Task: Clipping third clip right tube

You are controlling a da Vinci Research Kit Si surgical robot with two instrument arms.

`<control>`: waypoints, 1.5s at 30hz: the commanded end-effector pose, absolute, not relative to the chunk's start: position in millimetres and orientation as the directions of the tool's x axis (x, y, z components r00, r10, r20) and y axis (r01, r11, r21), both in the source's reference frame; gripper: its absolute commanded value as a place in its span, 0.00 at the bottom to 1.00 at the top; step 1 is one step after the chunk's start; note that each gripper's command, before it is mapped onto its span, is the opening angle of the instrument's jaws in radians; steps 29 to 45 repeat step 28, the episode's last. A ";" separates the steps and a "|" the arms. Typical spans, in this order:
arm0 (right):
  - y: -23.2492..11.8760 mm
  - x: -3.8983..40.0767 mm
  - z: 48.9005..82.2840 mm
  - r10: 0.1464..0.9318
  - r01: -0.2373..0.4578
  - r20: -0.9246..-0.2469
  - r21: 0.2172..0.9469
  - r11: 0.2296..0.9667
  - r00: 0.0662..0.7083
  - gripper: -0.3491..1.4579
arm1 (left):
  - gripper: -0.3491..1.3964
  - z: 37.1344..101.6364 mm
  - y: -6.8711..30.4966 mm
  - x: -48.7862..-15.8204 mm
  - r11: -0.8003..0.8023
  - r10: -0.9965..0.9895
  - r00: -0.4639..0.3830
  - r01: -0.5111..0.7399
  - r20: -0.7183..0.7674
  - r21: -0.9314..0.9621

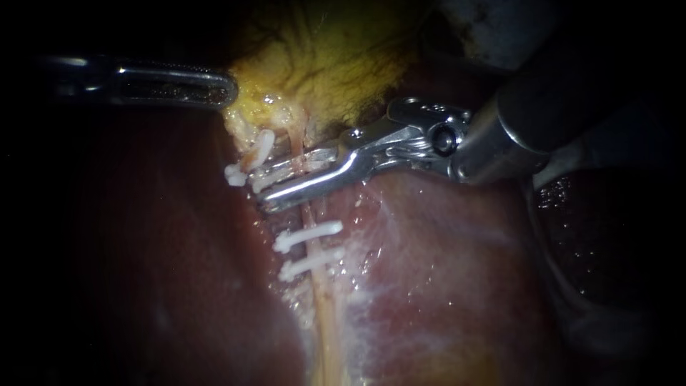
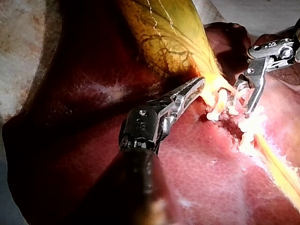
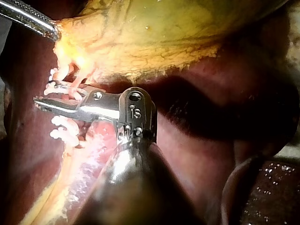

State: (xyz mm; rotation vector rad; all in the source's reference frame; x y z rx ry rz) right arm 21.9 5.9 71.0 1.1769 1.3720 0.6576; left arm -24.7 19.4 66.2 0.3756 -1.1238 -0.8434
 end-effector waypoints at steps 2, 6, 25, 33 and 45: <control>6.0 21.8 71.0 0.908 0.265 -0.387 0.903 0.339 0.158 0.14 | 0.00 66.3 19.4 -24.7 0.644 -0.752 0.175 0.400 0.635 0.653; 6.1 21.8 71.0 0.914 0.259 -0.372 0.910 0.324 0.164 0.00 | 0.00 66.3 19.4 -24.7 0.644 -0.752 0.175 0.400 0.635 0.653; 6.4 21.9 71.6 0.922 0.248 -0.346 0.921 0.299 0.175 0.00 | 0.00 66.3 19.5 -24.7 0.644 -0.752 0.175 0.400 0.635 0.653; 6.4 21.9 71.6 0.922 0.248 -0.346 0.921 0.299 0.175 0.00 | 0.00 66.2 19.5 -24.7 0.644 -0.753 0.175 0.400 0.635 0.653; 6.4 21.9 71.6 0.922 0.248 -0.346 0.921 0.299 0.175 0.00 | 0.00 66.2 19.5 -24.7 0.644 -0.753 0.175 0.400 0.635 0.653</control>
